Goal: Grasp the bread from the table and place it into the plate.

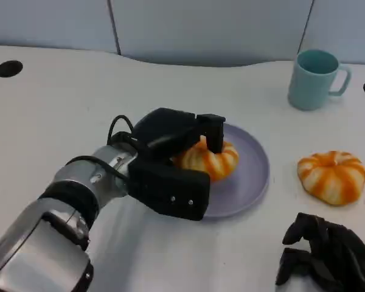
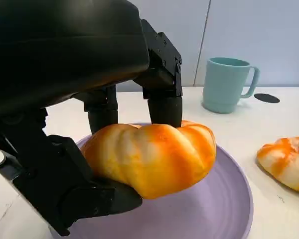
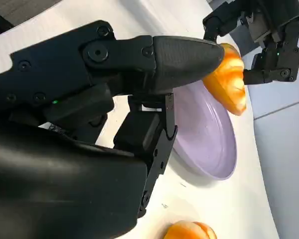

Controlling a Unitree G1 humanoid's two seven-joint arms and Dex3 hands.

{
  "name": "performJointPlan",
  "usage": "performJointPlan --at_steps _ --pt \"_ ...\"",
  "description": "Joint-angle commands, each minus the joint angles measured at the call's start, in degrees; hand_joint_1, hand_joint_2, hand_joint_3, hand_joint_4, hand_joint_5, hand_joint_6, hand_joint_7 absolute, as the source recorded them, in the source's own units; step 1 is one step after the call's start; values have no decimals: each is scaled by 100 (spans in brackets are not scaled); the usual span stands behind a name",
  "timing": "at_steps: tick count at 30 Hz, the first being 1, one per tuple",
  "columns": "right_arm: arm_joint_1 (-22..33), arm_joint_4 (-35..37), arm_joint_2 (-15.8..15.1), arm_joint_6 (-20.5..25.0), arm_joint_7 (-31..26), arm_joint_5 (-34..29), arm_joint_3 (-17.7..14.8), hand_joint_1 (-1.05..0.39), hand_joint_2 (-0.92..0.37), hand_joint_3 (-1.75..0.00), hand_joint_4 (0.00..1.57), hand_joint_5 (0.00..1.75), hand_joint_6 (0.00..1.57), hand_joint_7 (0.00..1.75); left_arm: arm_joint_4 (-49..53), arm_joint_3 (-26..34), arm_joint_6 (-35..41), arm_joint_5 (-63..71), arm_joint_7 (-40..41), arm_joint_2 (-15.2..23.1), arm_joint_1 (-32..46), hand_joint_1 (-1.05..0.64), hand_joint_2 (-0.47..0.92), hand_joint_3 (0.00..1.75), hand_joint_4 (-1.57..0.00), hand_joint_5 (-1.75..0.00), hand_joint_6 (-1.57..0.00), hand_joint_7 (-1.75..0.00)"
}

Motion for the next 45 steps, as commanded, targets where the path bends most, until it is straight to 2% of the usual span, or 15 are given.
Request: performJointPlan --at_steps 1,6,7,9,10,13,15,16,18,25,30,34,38,41,45 --pt "66 30 -22 -36 -40 -8 -7 -44 -92 -46 122 115 113 108 34 6 106 -25 -74 -14 -207 -22 55 119 -91 -175 -75 -175" --pt "70 45 -25 -62 -31 -2 -4 -43 -92 -47 122 115 113 108 39 59 122 -101 -216 -19 -194 -22 56 118 -90 -175 -75 -175" --pt "73 51 -25 -72 -27 -1 -4 -43 -92 -47 121 114 112 108 43 103 125 -158 -327 -20 -183 -26 67 82 -69 -138 -58 -117" --pt "82 54 -30 -82 -5 10 -6 -43 -92 -47 121 114 111 107 40 140 163 -200 -529 -25 -182 -29 87 34 -55 -103 -59 -47" --pt "85 52 -31 -81 -4 14 -6 -43 -92 -47 120 114 111 107 32 144 175 -203 -582 -27 -183 -31 89 25 -47 -86 -55 -31" --pt "120 -7 -29 -50 -39 9 -2 -43 -92 -47 120 114 111 108 2 121 312 -206 -775 -38 -221 -43 92 15 -24 -54 -38 -6" --pt "135 -29 -29 -28 -52 14 -3 -43 -92 -46 119 114 110 108 -11 101 410 -201 -854 -49 -234 -47 92 14 -18 -47 -33 -2" --pt "130 -16 -35 -37 -41 14 -3 -43 -92 -46 120 115 110 108 -12 90 445 -193 -875 -51 -233 -60 92 20 -7 -38 -21 -1" --pt "116 6 -44 -44 -24 17 -5 -43 -92 -46 120 115 111 108 -19 78 483 -186 -898 -47 -226 -73 92 23 -1 -28 -12 0" --pt "85 38 -47 -30 -16 41 -25 -43 -92 -45 120 115 111 108 -56 101 524 -210 -908 28 -217 -83 92 25 0 -13 -7 -1" --pt "81 29 -64 -20 -7 30 -16 -43 -92 -46 120 114 111 107 -88 230 512 -365 -998 48 -172 -85 92 25 0 -13 -8 -1" --pt "39 69 -79 -20 12 41 -39 -44 -92 -46 120 114 112 107 -255 787 138 -1034 -1352 190 194 -82 92 23 -2 -14 -8 -2" --pt "34 72 -83 -17 18 36 -40 -44 -92 -46 120 114 112 107 -336 890 36 -1184 -1476 237 286 -81 92 23 -2 -16 -8 -1" --pt "3 64 -62 54 -51 43 -62 -44 -92 -44 122 115 113 107 -483 1680 -445 -2285 -2123 151 843 -76 92 19 -8 -21 -9 -2" --pt "-35 202 -74 -107 43 26 -68 -44 -92 -45 122 114 113 107 -722 2329 -597 -3289 -2958 -6 1263 -72 92 18 -9 -28 -14 -3"
